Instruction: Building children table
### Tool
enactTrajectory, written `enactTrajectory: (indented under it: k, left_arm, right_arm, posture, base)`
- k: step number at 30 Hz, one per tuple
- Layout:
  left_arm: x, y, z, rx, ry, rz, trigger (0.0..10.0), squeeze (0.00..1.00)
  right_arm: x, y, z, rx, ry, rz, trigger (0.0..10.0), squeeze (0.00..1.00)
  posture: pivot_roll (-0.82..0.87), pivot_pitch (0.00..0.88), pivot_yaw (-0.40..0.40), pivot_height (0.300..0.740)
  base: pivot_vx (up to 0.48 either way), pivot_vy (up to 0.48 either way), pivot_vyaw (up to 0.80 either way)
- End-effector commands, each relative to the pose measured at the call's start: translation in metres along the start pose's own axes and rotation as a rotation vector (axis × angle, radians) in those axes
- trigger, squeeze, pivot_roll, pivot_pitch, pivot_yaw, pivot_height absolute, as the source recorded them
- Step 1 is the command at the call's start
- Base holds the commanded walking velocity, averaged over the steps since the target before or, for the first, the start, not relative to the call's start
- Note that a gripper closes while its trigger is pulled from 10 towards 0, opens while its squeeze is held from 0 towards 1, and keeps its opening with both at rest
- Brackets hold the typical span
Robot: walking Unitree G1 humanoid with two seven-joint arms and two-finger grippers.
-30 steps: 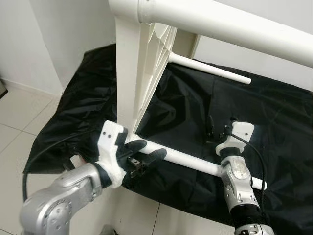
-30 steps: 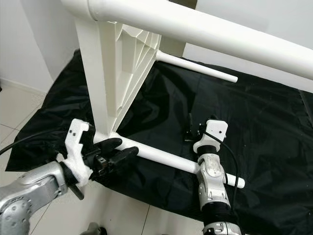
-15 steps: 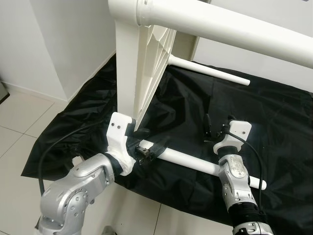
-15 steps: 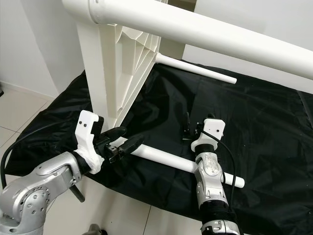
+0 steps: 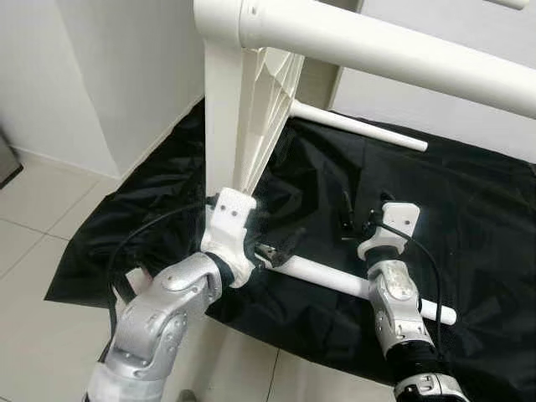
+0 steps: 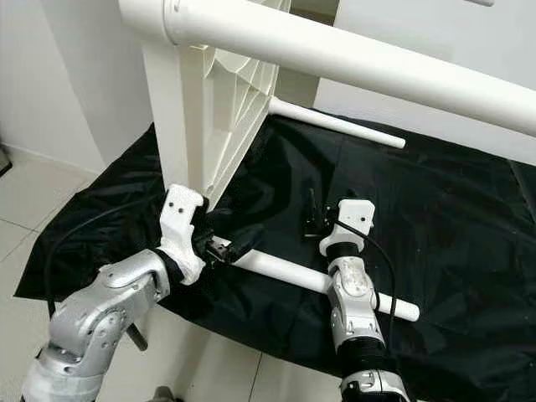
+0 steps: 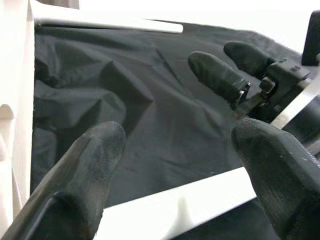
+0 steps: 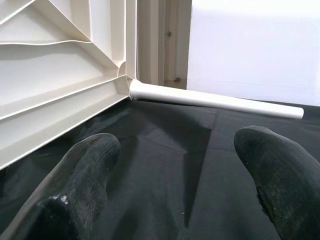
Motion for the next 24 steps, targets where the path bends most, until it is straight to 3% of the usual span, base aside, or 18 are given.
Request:
enactTrajectory:
  k: [1, 9, 10, 13, 24]
  left_arm:
    - [0.002, 0.006, -0.002, -0.001, 0.049, -0.009, 10.0, 0.00]
    - [-0.006, 0.021, -0.004, 0.009, 0.063, 0.038, 10.0, 0.00]
    - [-0.021, 0.031, -0.006, 0.012, 0.049, 0.109, 10.0, 0.00]
    - [-0.033, 0.038, -0.003, 0.016, 0.015, 0.158, 10.0, 0.00]
    - [-0.039, 0.038, 0.001, 0.071, 0.002, 0.156, 10.0, 0.00]
  right_arm:
    - [0.003, 0.000, -0.002, -0.004, -0.004, -0.019, 10.0, 0.00]
    - [0.003, 0.001, -0.003, -0.011, -0.010, -0.036, 10.0, 0.00]
    - [0.004, 0.003, -0.006, -0.028, -0.014, -0.046, 10.0, 0.00]
    - [0.005, 0.005, -0.008, -0.041, -0.017, -0.050, 10.0, 0.00]
    - [0.011, 0.001, -0.026, -0.115, -0.055, -0.086, 10.0, 0.00]
  posture:
    - [0.04, 0.007, -0.020, 0.740]
    - [0.02, 0.000, -0.004, 0.740]
    - [0.02, 0.000, -0.009, 0.740]
    - [0.02, 0.000, -0.014, 0.740]
    - [0.05, 0.017, -0.064, 0.740]
  base:
    - [0.000, 0.000, 0.00]
    - [0.000, 0.000, 0.00]
    - [0.000, 0.000, 0.00]
    - [0.000, 0.000, 0.00]
    - [0.000, 0.000, 0.00]
Point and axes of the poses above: a point about 5 cm out from each wrist's last joint towards the gripper, its own y axis pointing out of the wrist towards the gripper, its own z axis along the axis of the wrist's last joint, x = y × z, the point moved 5 cm from there along y, pointing out of the wrist towards the gripper, and after that the axes turned 15 degrees about -y, right-handed, at the moved point
